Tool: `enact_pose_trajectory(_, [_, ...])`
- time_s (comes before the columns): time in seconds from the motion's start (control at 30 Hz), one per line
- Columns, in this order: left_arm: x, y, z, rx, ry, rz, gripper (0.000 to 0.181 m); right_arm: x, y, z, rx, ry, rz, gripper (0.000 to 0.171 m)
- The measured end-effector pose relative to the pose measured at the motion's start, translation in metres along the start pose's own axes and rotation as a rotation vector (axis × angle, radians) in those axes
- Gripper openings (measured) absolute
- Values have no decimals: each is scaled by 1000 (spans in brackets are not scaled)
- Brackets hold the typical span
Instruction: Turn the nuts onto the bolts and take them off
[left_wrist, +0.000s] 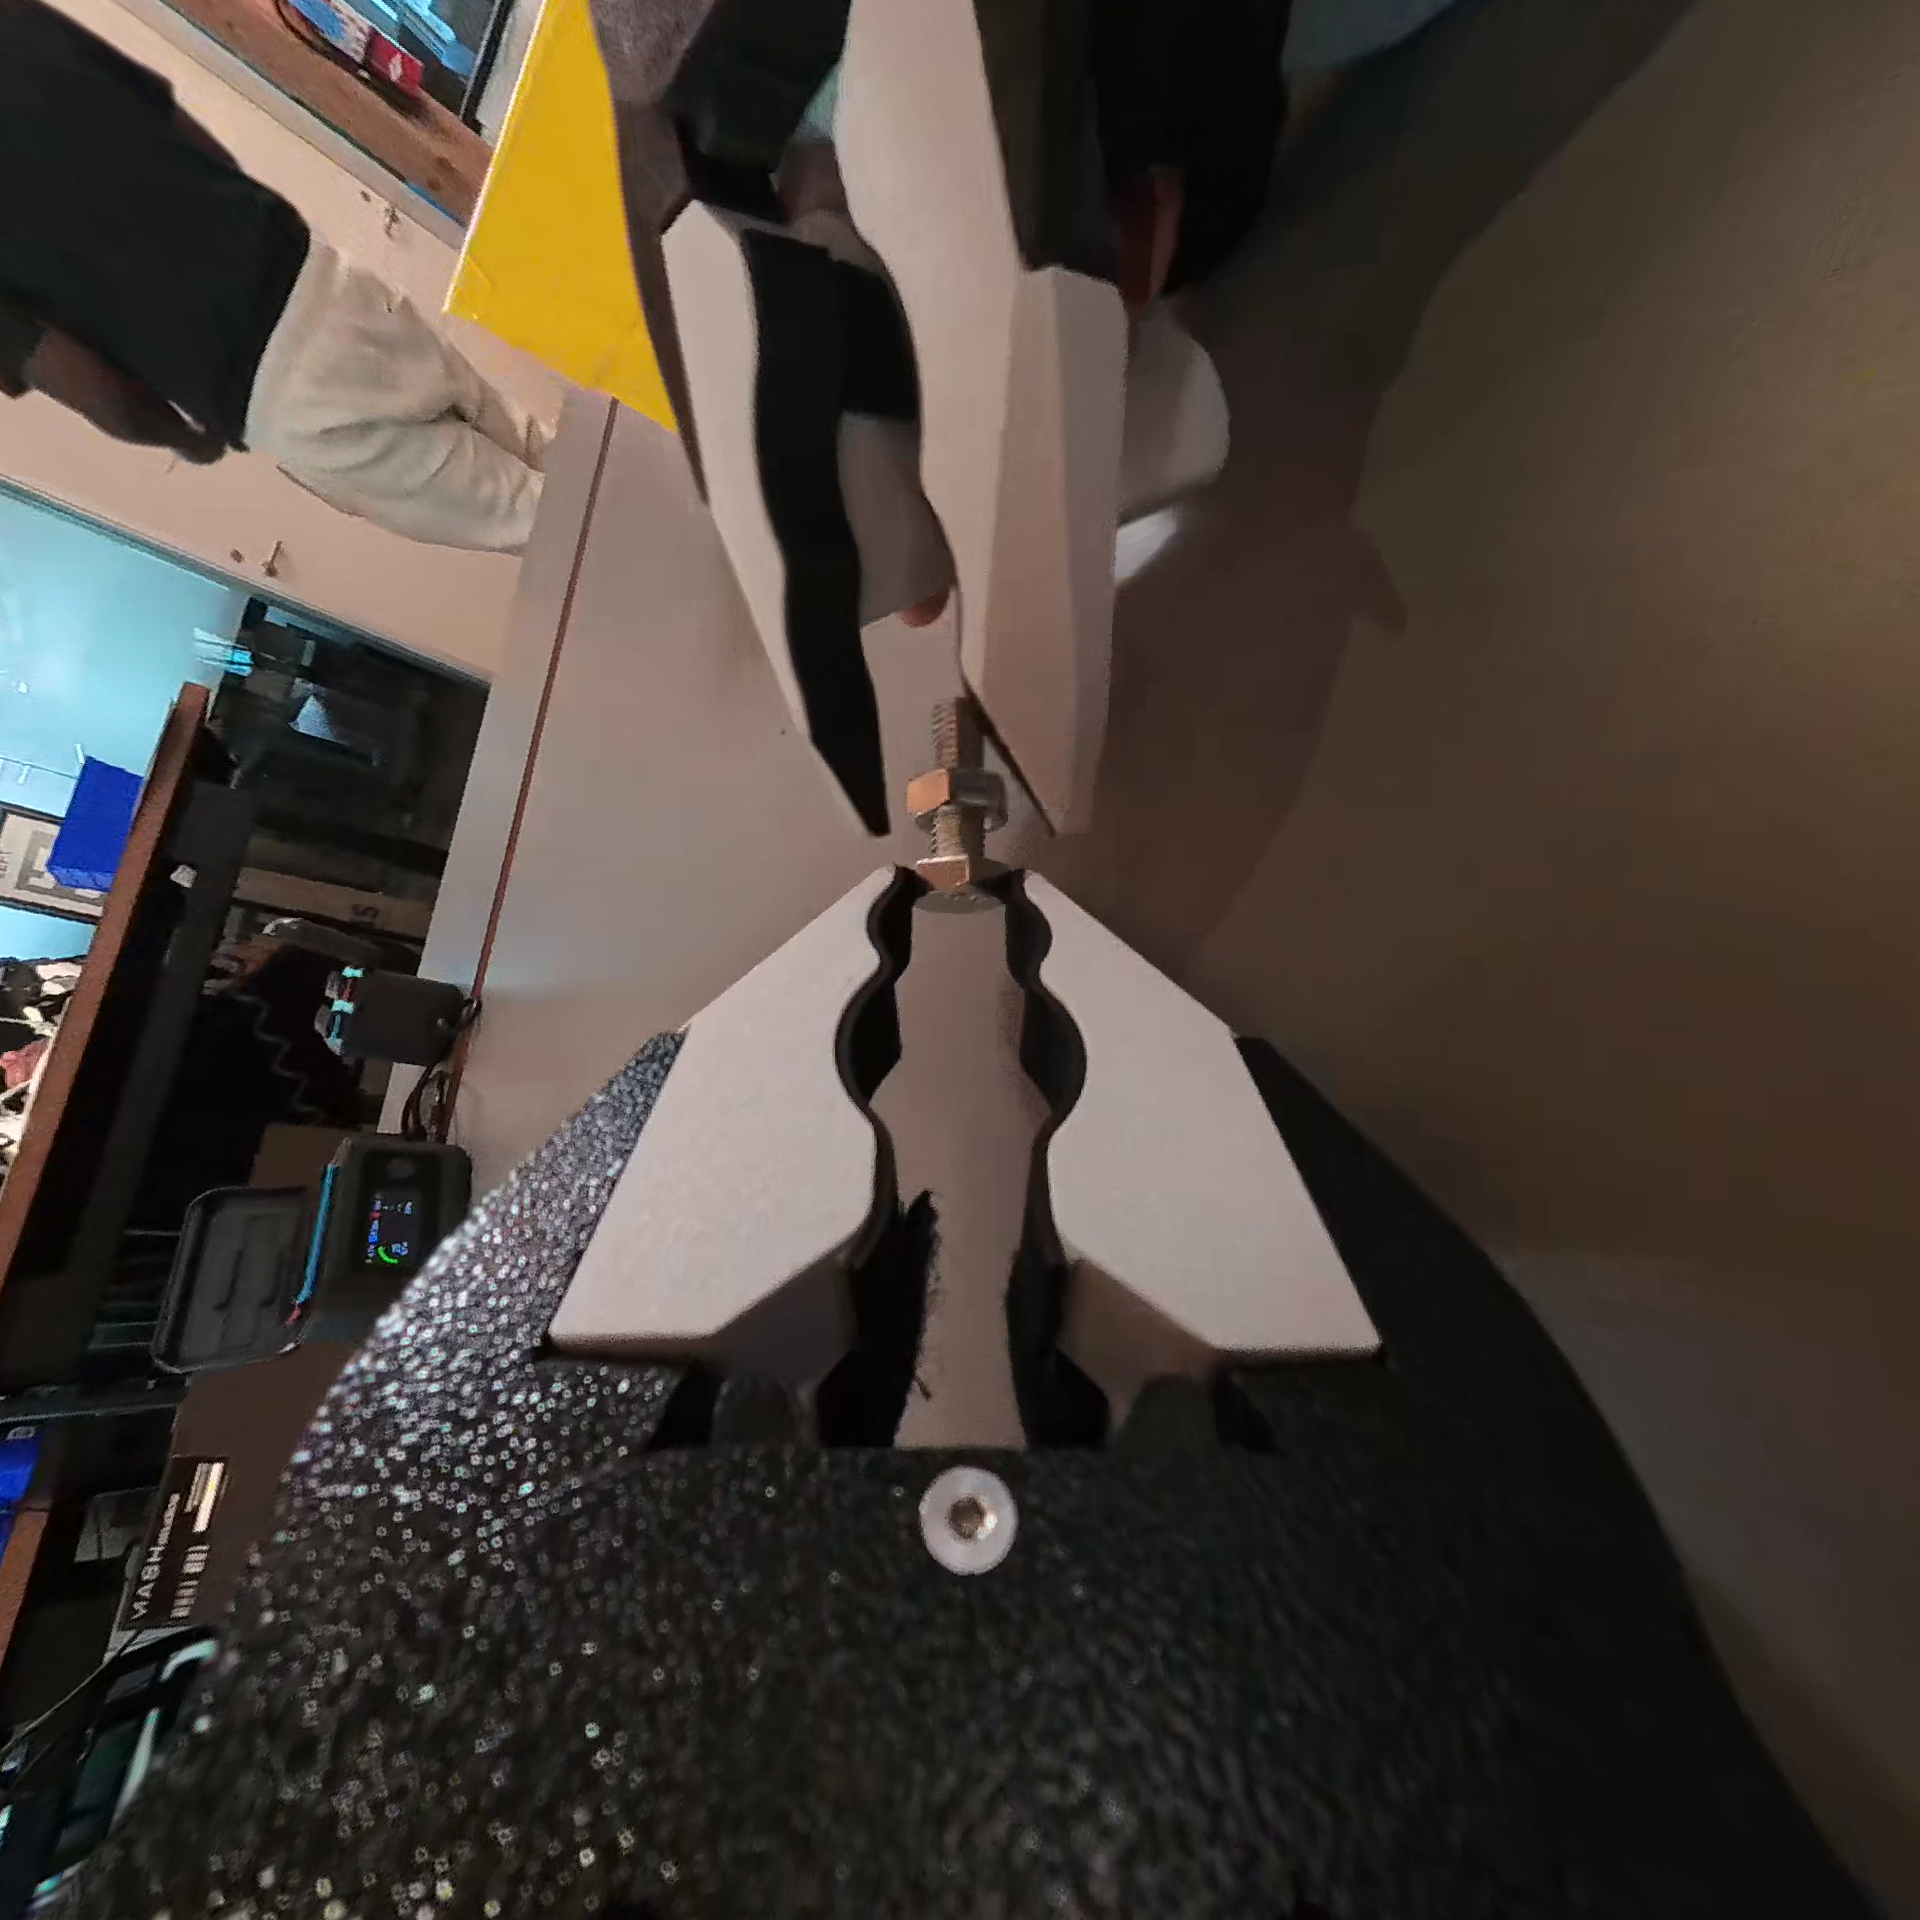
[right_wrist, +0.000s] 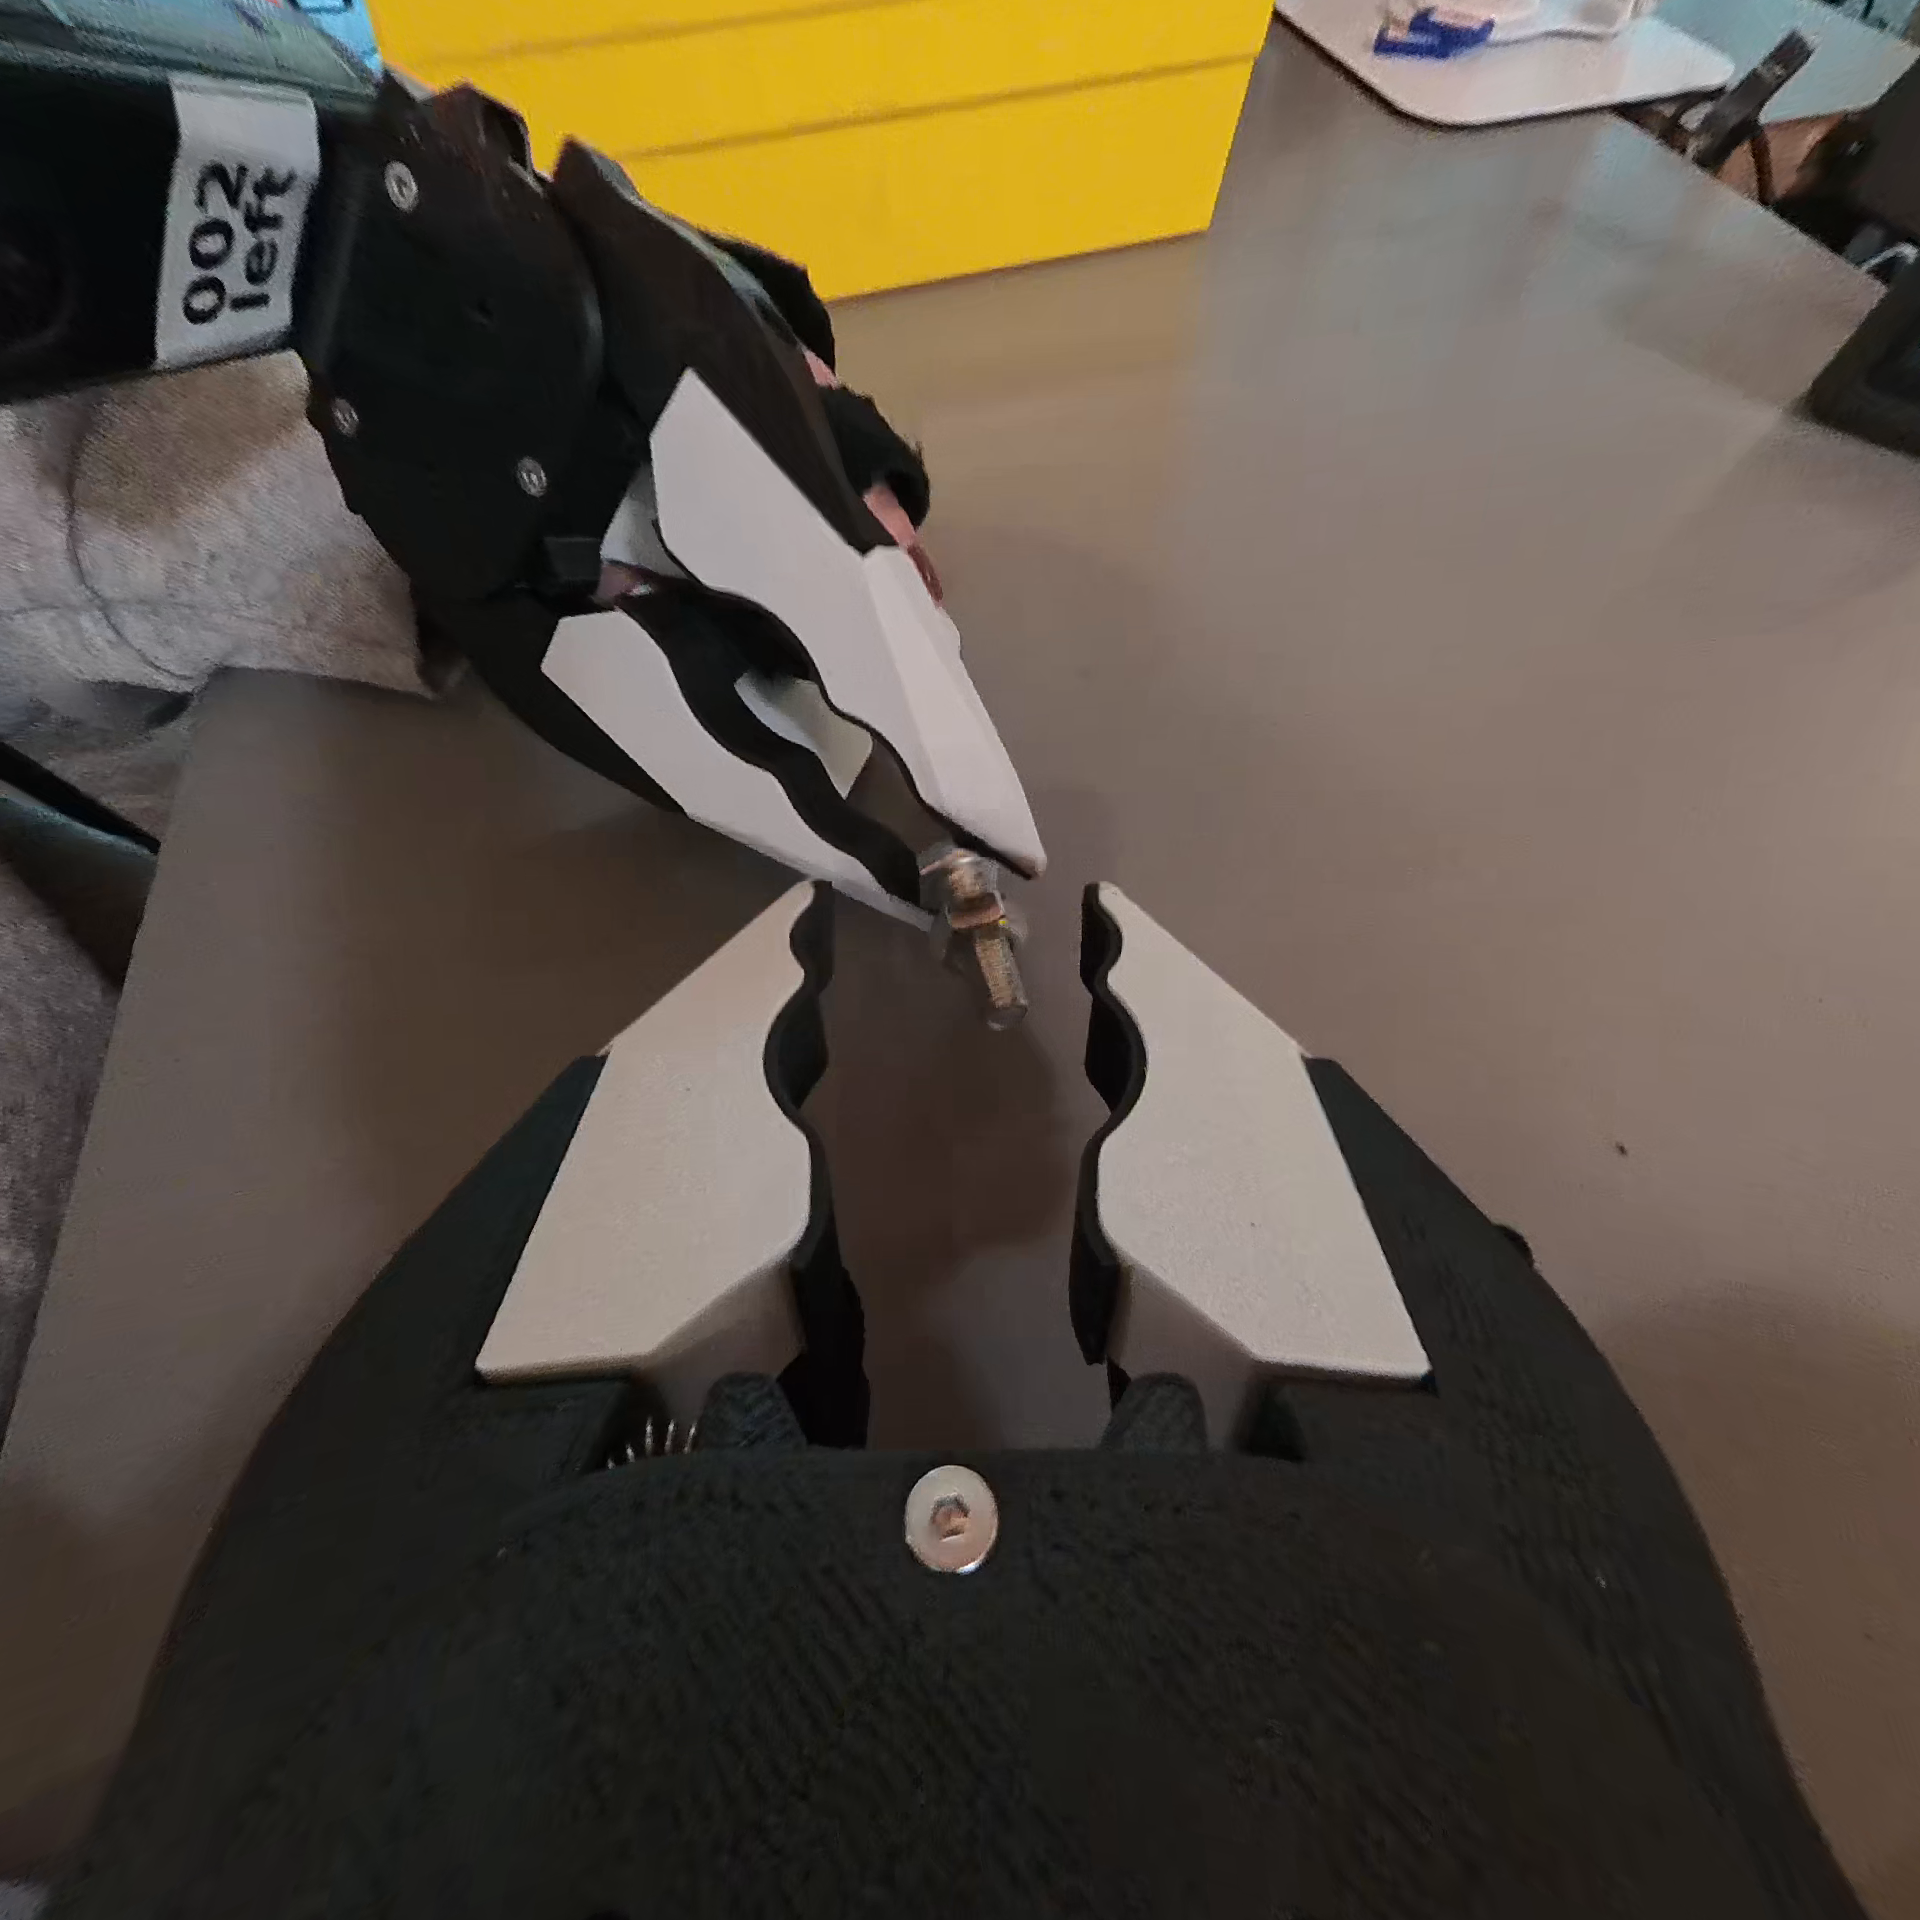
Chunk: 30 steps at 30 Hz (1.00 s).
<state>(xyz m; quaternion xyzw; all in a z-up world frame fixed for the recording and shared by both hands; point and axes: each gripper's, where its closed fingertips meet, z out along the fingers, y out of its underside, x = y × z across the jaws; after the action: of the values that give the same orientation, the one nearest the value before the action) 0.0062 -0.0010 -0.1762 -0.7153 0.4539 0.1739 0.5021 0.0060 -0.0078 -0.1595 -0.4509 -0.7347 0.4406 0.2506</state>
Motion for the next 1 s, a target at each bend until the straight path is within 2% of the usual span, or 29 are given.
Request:
enact_pose_trajectory(0.2, [-3, 0, -2, 53, 43, -136, 16, -5, 5, 2, -34, -31, 1, 45])
enact_pose_trajectory(0.33, [-2, 0, -2, 58, 48, -145, 16, -10, -5, -2, 35, -31, -61, 46])
enact_pose_trajectory(0.37, [-2, 1, -2, 57, 47, -151, 16, -13, -9, -3, 64, -42, -87, 44])
enact_pose_trajectory(0.4, [-3, 1, -2, 55, 49, -162, 16, -21, -13, -5, 95, -82, -111, 31])
enact_pose_trajectory(0.43, [-3, 1, -2, 58, 52, -169, 16, -25, -16, -6, 115, -98, -117, 31])
enact_pose_trajectory(0.63, [-2, 1, -3, 58, 51, -161, 16, 5, -3, -4, 26, 45, -32, 48])
enact_pose_trajectory(0.73, [-2, 1, -3, 57, 52, -151, 16, 2, 4, -1, -21, 19, -16, 48])
enact_pose_trajectory(0.8, [-1, 1, -2, 52, 52, -140, 16, -5, 4, 2, -29, -15, -50, 39])
enact_pose_trajectory(0.87, [-1, 1, -2, 39, 55, -143, 16, -14, -8, 0, 43, -37, -127, 30])
enact_pose_trajectory(0.93, [-1, 2, -1, 27, 68, -169, 16, -38, -33, -10, 209, -137, -179, 22])
enact_pose_trajectory(0.97, [-2, 2, -1, 35, 67, -174, 16, -37, -40, -14, 243, -127, -162, 20])
enact_pose_trajectory(1.0, [-2, 1, -2, 42, 66, -170, 16, -27, -38, -14, 225, -81, -130, 26])
